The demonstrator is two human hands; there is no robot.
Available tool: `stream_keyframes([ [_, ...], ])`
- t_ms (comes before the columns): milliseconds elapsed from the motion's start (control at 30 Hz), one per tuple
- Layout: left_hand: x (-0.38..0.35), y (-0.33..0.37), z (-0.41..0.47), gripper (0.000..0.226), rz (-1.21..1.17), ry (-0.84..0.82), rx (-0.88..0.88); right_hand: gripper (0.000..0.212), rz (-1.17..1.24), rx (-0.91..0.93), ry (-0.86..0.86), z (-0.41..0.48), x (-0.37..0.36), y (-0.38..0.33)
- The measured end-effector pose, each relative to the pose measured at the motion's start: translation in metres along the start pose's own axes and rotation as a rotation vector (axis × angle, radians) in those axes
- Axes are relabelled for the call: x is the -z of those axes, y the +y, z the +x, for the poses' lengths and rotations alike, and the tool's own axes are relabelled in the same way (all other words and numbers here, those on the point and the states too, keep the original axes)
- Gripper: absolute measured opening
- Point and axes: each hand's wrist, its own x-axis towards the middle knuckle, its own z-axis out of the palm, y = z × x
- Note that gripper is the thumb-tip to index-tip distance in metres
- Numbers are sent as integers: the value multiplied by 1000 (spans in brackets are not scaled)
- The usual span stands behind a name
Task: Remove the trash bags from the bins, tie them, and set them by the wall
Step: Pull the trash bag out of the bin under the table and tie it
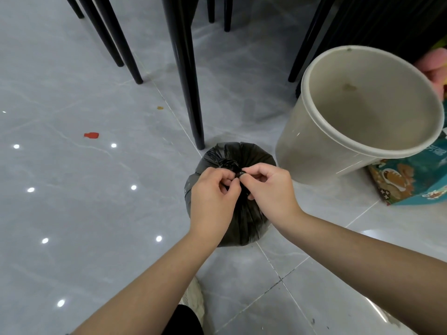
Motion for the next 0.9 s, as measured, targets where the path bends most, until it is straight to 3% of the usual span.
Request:
stream_keyframes([
  [433,4,0,18,13,42,-69,-31,16,45,-30,-192,11,10,-5],
  [700,9,-8,27,14,34,-206,-64,14,72,-107,-284,13,13,-1],
  [900,2,-5,27,10,-33,-166,39,15,-23,25,-122,12,8,3],
])
